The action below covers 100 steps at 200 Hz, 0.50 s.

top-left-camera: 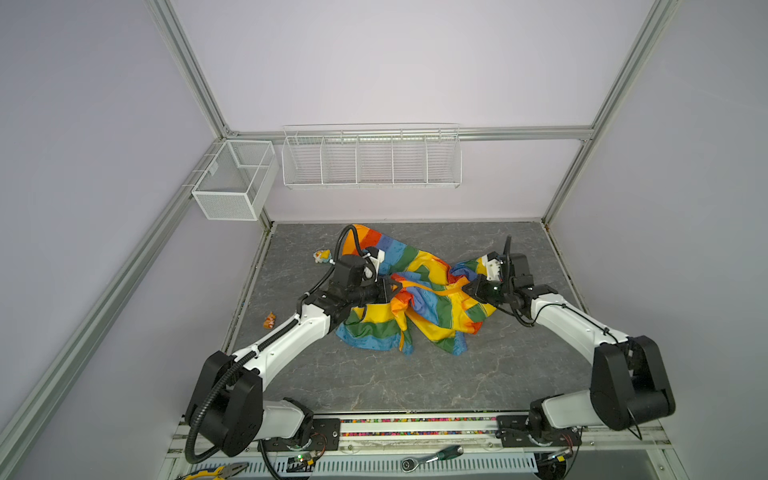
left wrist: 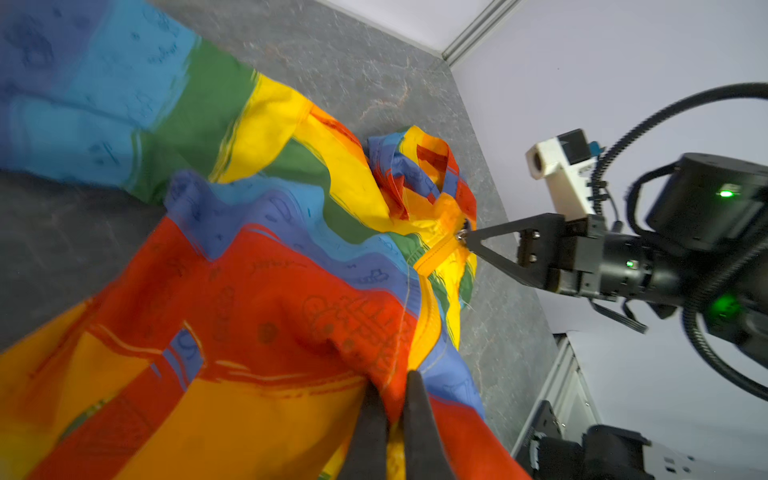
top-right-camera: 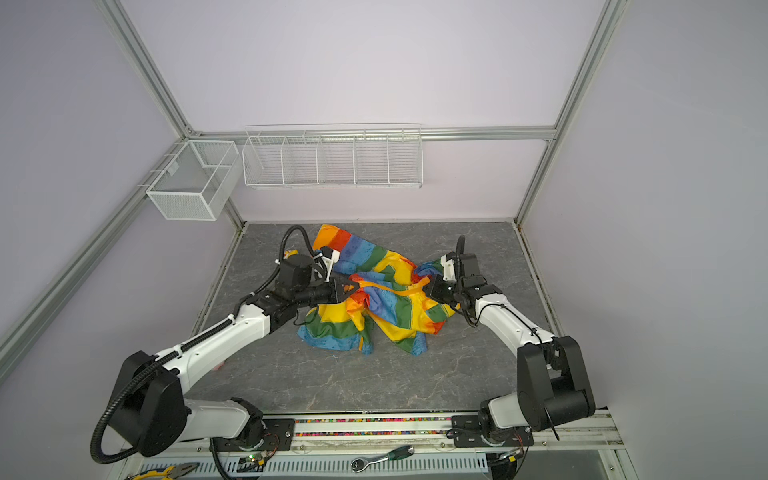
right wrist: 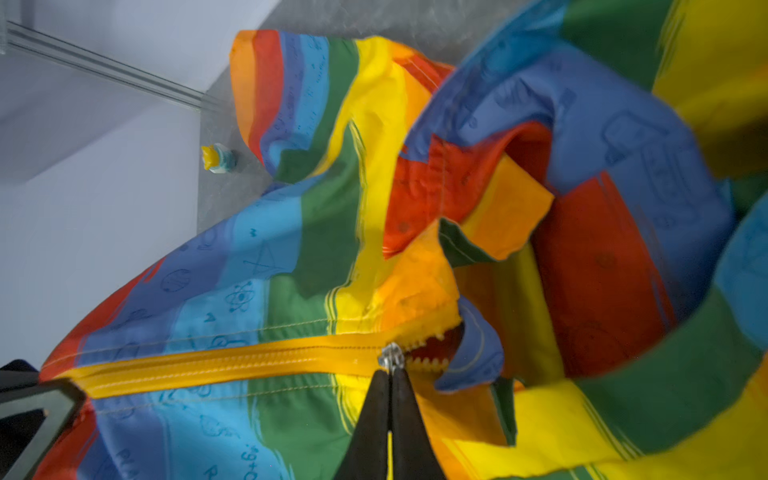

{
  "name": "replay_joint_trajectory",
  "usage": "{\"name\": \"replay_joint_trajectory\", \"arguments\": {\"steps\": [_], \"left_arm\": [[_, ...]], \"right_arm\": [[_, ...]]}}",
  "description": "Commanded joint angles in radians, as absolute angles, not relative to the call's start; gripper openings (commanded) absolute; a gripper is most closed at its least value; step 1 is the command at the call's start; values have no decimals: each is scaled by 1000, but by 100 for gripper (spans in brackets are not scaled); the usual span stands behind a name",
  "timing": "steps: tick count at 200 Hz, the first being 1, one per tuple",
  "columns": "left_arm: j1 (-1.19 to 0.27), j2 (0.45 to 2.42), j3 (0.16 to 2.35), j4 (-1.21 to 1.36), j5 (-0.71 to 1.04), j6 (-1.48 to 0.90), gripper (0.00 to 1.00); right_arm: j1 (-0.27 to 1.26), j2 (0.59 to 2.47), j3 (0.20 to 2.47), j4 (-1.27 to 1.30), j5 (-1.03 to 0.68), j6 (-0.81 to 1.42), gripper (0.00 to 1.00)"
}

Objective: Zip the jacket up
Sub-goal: 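Lift both grippers up and away from the jacket, releasing it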

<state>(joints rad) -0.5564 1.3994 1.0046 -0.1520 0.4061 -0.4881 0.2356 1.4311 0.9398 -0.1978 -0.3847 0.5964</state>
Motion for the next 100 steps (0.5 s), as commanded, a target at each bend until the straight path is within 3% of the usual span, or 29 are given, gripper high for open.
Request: {"name": "replay_joint_trajectory", "arguments": {"steps": [1, 25, 44, 61, 69, 70, 73, 75, 86, 91, 100], "left_arm": [[-551, 1461, 1205, -308, 305, -328, 0], [-555, 1545, 1417, -468, 253, -231, 5], [-563, 1577, 1510, -573, 184, -195, 30], [-563, 1545, 1488, -592, 97, -209, 57], [-563, 1509, 1457, -588, 47, -222, 67], [-563, 1505, 1452, -588, 42, -224, 69], [-564, 1489, 1441, -586, 27, -227, 95], [-563, 1477, 1431, -583, 16, -230, 100], [-563, 1409, 1378, -561, -33, -244, 99], [-563, 1378, 1355, -552, -58, -249, 99], [-563, 1314, 1319, -534, -89, -245, 99]], "right_arm": [[210, 1411, 1069, -270, -373, 537, 7], [136, 1422, 1208, -350, -370, 515, 7], [98, 1461, 1294, -442, -415, 496, 7], [74, 1475, 1297, -473, -456, 481, 48], [67, 1460, 1277, -481, -431, 472, 61], [66, 1458, 1274, -482, -426, 470, 62], [64, 1449, 1268, -487, -413, 464, 66], [63, 1443, 1263, -490, -402, 460, 68], [53, 1405, 1245, -514, -339, 434, 77], [51, 1382, 1241, -524, -299, 421, 91], [47, 1341, 1237, -543, -230, 398, 95]]}}
